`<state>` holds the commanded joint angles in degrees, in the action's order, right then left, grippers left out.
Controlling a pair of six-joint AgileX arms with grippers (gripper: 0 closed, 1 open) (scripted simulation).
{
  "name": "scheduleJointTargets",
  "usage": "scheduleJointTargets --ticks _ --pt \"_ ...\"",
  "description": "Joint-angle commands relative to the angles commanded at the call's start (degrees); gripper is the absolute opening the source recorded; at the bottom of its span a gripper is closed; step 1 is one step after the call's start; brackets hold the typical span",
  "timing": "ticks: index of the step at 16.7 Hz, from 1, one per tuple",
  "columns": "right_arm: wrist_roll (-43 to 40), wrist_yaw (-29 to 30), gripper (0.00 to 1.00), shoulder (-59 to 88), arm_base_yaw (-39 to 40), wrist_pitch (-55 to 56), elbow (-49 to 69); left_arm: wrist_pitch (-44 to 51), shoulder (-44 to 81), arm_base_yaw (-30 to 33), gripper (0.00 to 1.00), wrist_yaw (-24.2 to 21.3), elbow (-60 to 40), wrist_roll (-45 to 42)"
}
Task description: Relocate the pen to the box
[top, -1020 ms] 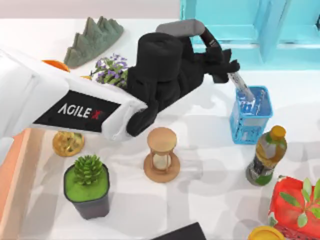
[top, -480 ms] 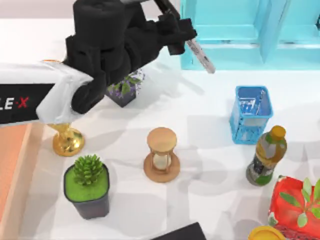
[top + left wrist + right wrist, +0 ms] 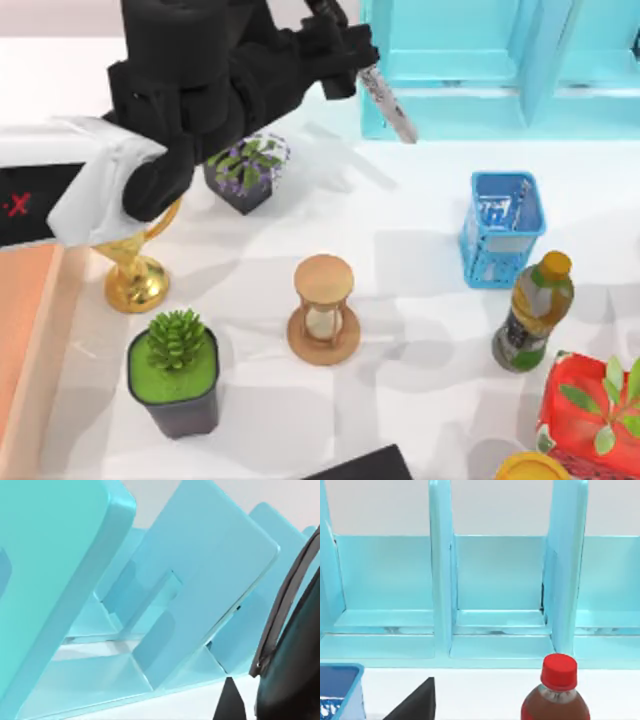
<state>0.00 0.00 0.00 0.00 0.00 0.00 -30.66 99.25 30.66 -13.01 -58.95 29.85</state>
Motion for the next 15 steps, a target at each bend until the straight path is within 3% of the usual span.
scheduleJointTargets --ticks 3,7,10,15 --pt "0.0 0.0 1.0 0.0 0.0 0.0 0.0 -0.13 0.61 -1.38 0.0 -1.75 1.33 0.77" --pt "0.0 0.0 1.0 0.0 0.0 0.0 0.0 -4.76 0.7 -9.28 0.0 -12.43 4.64 4.73" --pt "0.0 0.0 1.0 0.0 0.0 0.0 0.0 -12.55 -0.69 -18.42 0.0 -25.54 5.79 8.71" --pt "0.0 0.0 1.0 0.0 0.0 0.0 0.0 -29.71 -4.35 -36.42 0.0 -53.12 5.09 15.06"
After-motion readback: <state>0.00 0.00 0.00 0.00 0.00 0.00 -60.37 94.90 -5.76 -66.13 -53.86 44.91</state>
